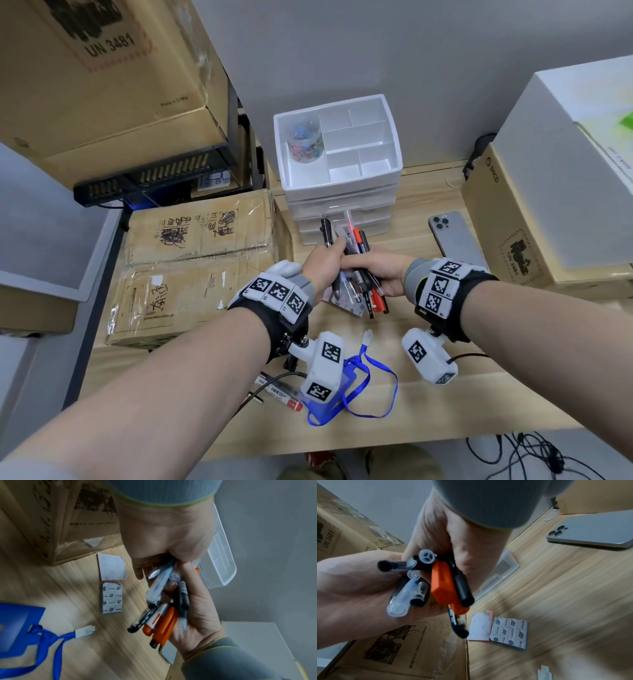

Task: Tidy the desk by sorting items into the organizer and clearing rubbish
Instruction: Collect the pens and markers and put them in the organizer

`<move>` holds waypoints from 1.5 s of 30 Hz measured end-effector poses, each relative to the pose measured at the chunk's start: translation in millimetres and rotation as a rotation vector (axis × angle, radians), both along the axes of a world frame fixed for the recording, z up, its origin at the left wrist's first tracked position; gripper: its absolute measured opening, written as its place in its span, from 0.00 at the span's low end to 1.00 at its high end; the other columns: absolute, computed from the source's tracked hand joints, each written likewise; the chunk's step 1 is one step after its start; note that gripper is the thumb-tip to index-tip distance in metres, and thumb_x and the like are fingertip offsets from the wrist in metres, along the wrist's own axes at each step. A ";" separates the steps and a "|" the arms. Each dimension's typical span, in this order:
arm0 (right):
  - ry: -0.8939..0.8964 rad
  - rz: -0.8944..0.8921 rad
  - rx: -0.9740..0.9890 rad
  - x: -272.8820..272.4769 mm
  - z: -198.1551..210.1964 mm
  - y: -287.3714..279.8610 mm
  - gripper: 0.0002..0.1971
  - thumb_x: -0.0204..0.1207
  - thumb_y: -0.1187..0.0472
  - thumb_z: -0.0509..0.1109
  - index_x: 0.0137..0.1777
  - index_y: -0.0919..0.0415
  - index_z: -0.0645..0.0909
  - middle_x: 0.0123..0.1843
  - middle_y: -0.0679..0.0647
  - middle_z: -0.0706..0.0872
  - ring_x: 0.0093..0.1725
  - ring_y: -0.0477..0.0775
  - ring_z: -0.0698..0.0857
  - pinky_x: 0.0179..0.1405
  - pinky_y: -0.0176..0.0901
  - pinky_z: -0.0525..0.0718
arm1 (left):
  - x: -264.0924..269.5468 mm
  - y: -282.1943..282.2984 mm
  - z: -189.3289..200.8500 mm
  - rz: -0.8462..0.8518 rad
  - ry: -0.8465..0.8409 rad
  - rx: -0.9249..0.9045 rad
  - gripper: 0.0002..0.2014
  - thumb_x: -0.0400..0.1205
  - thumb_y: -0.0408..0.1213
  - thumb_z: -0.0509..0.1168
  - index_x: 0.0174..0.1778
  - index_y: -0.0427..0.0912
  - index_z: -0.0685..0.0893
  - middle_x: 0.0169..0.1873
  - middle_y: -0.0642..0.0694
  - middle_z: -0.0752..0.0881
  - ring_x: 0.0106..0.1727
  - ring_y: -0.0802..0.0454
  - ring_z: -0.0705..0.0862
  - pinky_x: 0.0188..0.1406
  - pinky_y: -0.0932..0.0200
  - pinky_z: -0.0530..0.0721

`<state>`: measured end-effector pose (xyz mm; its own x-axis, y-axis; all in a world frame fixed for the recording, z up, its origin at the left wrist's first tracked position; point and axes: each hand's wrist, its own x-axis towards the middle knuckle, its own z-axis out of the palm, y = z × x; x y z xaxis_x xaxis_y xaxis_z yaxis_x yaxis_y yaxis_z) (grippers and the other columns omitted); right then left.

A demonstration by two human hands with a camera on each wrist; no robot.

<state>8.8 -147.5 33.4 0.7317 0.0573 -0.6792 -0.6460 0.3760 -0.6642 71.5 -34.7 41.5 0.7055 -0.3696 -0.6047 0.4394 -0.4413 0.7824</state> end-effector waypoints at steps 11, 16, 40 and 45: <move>-0.044 -0.005 0.000 0.6 4.1 -1.4 0.06 0.80 0.69 0.70 0.55 0.69 0.84 0.40 0.64 0.91 0.38 0.58 0.92 0.44 0.56 0.92 | 7.7 -2.4 -6.5 -0.096 0.032 0.006 0.44 0.69 0.74 0.59 0.62 0.36 0.83 0.49 0.40 0.92 0.48 0.45 0.92 0.56 0.45 0.89; -0.029 -0.084 0.018 8.7 6.1 -1.6 0.08 0.81 0.64 0.69 0.56 0.67 0.85 0.40 0.61 0.90 0.38 0.57 0.91 0.48 0.56 0.89 | 10.4 -7.7 0.2 -0.147 0.004 0.007 0.55 0.61 0.87 0.52 0.73 0.48 0.79 0.60 0.45 0.88 0.57 0.52 0.88 0.53 0.58 0.85; 0.013 -0.791 0.119 72.3 6.2 2.8 0.04 0.64 0.71 0.66 0.37 0.63 0.76 0.33 0.58 0.82 0.31 0.59 0.83 0.48 0.55 0.82 | 95.8 4.3 37.2 -0.263 -1.069 0.648 0.16 0.72 0.39 0.64 0.54 0.38 0.75 0.59 0.40 0.73 0.57 0.39 0.73 0.51 0.49 0.76; -0.015 -0.838 0.274 77.6 9.5 5.4 0.11 0.76 0.71 0.59 0.32 0.63 0.73 0.25 0.57 0.79 0.29 0.57 0.78 0.37 0.48 0.80 | 97.6 5.4 41.9 -0.339 -1.103 0.720 0.16 0.73 0.41 0.64 0.55 0.37 0.76 0.61 0.41 0.73 0.59 0.40 0.72 0.52 0.47 0.79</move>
<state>86.4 -142.0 42.9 0.6151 -0.3427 -0.7101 -0.0783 0.8696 -0.4875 169.1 -29.3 83.4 0.8819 -0.4646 0.0797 -0.4706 -0.8579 0.2062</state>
